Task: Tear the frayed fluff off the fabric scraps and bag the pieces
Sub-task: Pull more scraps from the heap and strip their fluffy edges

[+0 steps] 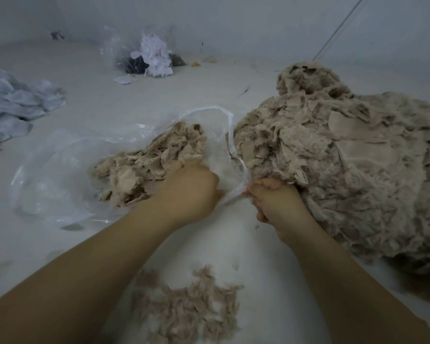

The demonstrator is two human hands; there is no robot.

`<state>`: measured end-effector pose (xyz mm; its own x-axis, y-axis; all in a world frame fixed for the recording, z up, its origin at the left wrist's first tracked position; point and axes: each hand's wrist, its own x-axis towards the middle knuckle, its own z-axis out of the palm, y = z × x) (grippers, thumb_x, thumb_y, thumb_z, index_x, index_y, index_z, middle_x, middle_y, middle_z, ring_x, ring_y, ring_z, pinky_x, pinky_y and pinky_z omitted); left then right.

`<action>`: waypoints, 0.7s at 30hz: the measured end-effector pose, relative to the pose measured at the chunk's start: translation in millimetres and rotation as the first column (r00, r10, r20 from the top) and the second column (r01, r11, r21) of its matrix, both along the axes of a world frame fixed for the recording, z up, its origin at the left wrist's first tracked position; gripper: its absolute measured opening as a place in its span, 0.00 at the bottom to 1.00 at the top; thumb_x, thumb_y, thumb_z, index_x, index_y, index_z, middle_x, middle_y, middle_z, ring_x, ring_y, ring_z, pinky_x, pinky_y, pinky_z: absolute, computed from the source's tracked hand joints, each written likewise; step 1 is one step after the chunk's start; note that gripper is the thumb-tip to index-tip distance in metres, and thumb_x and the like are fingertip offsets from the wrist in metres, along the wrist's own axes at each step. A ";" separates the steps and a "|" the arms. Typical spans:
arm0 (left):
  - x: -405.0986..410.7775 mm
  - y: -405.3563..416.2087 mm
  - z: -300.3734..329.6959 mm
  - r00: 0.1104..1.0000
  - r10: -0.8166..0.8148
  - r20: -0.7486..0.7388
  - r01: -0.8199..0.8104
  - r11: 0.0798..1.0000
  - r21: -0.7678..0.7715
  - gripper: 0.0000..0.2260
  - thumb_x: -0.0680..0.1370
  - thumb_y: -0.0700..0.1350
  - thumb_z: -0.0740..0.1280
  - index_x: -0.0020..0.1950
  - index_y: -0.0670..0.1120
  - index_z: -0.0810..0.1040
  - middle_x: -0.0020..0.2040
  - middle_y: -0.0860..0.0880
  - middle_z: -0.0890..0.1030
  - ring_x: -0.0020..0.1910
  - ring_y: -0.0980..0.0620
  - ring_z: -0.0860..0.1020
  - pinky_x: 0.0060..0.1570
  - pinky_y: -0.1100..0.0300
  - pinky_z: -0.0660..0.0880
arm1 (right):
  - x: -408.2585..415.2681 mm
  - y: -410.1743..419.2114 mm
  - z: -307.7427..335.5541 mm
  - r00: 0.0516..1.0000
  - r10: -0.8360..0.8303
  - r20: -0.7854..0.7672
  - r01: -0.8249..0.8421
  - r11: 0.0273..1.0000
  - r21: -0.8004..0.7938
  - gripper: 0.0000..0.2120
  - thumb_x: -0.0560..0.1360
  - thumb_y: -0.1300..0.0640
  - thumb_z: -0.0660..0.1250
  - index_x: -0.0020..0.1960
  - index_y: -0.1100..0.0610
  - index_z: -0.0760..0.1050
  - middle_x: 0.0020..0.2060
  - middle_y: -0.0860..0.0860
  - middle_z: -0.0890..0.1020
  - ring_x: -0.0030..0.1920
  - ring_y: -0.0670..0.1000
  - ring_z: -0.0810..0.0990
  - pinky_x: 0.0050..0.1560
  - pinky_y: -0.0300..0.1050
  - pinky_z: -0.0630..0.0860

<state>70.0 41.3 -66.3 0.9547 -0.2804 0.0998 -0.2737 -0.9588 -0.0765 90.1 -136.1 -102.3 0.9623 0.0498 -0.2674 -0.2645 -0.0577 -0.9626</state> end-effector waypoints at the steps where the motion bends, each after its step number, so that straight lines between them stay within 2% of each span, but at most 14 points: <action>1: -2.7 -2.6 2.1 0.997 0.027 -0.077 -0.029 0.999 -0.019 0.21 0.81 0.57 0.61 0.33 0.47 0.63 0.34 0.51 0.67 0.34 0.51 0.68 0.38 0.56 0.61 | 0.0 0.1 -0.4 1.000 -0.002 0.003 0.002 1.000 0.000 0.13 0.80 0.57 0.65 0.37 0.57 0.78 0.17 0.43 0.68 0.18 0.40 0.64 0.19 0.34 0.63; 2: -5.9 -4.7 5.1 0.991 0.044 -0.129 -0.049 0.998 -0.032 0.22 0.80 0.60 0.60 0.33 0.49 0.63 0.33 0.50 0.67 0.31 0.52 0.67 0.34 0.57 0.62 | 0.0 0.0 -0.6 1.000 -0.001 0.006 0.002 1.000 -0.002 0.13 0.80 0.57 0.65 0.37 0.57 0.78 0.17 0.43 0.68 0.18 0.40 0.64 0.19 0.34 0.63; 5: -15.1 -11.3 11.8 0.987 0.053 -0.155 -0.052 0.999 0.013 0.22 0.78 0.63 0.62 0.34 0.50 0.61 0.33 0.51 0.67 0.31 0.51 0.67 0.30 0.58 0.61 | 0.3 0.3 -0.9 1.000 0.014 0.020 -0.014 1.000 -0.008 0.12 0.80 0.57 0.65 0.39 0.57 0.79 0.17 0.43 0.67 0.18 0.41 0.64 0.19 0.33 0.63; 7: -23.1 -19.0 13.6 0.989 0.036 -0.145 -0.036 0.999 0.003 0.21 0.79 0.61 0.62 0.34 0.50 0.60 0.33 0.51 0.66 0.30 0.53 0.65 0.28 0.58 0.59 | 0.3 0.7 -0.5 1.000 0.009 0.024 -0.008 1.000 -0.011 0.12 0.80 0.58 0.64 0.39 0.57 0.79 0.17 0.43 0.66 0.18 0.41 0.63 0.19 0.34 0.63; 9: -31.4 -27.3 10.5 0.995 -0.002 -0.105 0.001 1.000 -0.009 0.15 0.80 0.54 0.62 0.37 0.49 0.65 0.35 0.50 0.66 0.33 0.51 0.70 0.30 0.58 0.61 | 0.1 1.7 0.6 1.000 -0.010 0.019 0.010 1.000 0.000 0.12 0.80 0.59 0.64 0.39 0.57 0.78 0.18 0.44 0.66 0.19 0.42 0.62 0.20 0.34 0.62; 11: -36.3 -33.8 6.3 0.997 -0.077 -0.025 0.078 0.996 0.048 0.06 0.80 0.48 0.60 0.49 0.48 0.74 0.41 0.50 0.64 0.45 0.45 0.75 0.34 0.56 0.64 | -0.9 1.9 2.5 1.000 -0.015 0.012 0.014 1.000 0.010 0.10 0.80 0.59 0.64 0.41 0.57 0.78 0.18 0.44 0.67 0.19 0.42 0.63 0.20 0.34 0.63; 12: -36.1 -34.7 3.4 0.996 -0.085 -0.037 0.088 0.993 0.081 0.08 0.80 0.45 0.59 0.56 0.47 0.75 0.45 0.49 0.64 0.51 0.43 0.74 0.36 0.54 0.66 | -1.7 1.5 3.6 1.000 -0.008 0.005 0.008 1.000 0.003 0.09 0.80 0.59 0.64 0.42 0.57 0.79 0.18 0.43 0.68 0.20 0.42 0.64 0.21 0.34 0.64; 14: -29.6 -31.3 0.4 0.986 0.002 -0.165 0.019 0.992 0.126 0.16 0.80 0.42 0.56 0.68 0.46 0.70 0.54 0.45 0.66 0.59 0.40 0.70 0.43 0.47 0.73 | -3.3 -0.8 5.7 1.000 0.006 -0.014 -0.006 1.000 -0.016 0.07 0.79 0.58 0.65 0.44 0.56 0.80 0.18 0.43 0.69 0.21 0.42 0.66 0.21 0.35 0.66; 16: -20.0 -25.1 0.2 0.960 0.134 -0.246 -0.093 0.981 0.170 0.21 0.81 0.40 0.54 0.75 0.45 0.62 0.65 0.42 0.64 0.67 0.39 0.64 0.54 0.37 0.74 | -5.4 -4.1 7.5 1.000 0.017 -0.016 -0.017 1.000 0.003 0.07 0.79 0.58 0.65 0.44 0.56 0.81 0.19 0.43 0.70 0.21 0.41 0.67 0.22 0.34 0.67; 19: -10.3 -17.3 0.5 0.926 0.253 -0.281 -0.198 0.958 0.209 0.22 0.81 0.38 0.54 0.76 0.43 0.61 0.70 0.41 0.62 0.73 0.38 0.60 0.63 0.33 0.69 | -9.4 -9.6 10.2 0.998 0.058 -0.009 -0.058 0.998 0.011 0.10 0.80 0.58 0.63 0.44 0.56 0.81 0.19 0.43 0.71 0.20 0.40 0.68 0.23 0.34 0.68; 21: -11.6 -17.1 3.0 0.921 0.297 -0.252 -0.225 0.934 0.277 0.19 0.79 0.37 0.57 0.71 0.41 0.67 0.66 0.41 0.67 0.70 0.39 0.66 0.62 0.34 0.70 | -11.0 -12.6 12.2 0.997 0.070 -0.019 -0.069 0.997 0.031 0.11 0.81 0.58 0.63 0.43 0.57 0.81 0.20 0.45 0.70 0.20 0.40 0.67 0.23 0.34 0.67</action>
<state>58.4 24.2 -63.3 0.9742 0.0015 -0.2255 -0.0604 -0.9618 -0.2672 79.1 -148.7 -90.2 0.9507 0.1251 -0.2836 -0.2798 -0.0474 -0.9589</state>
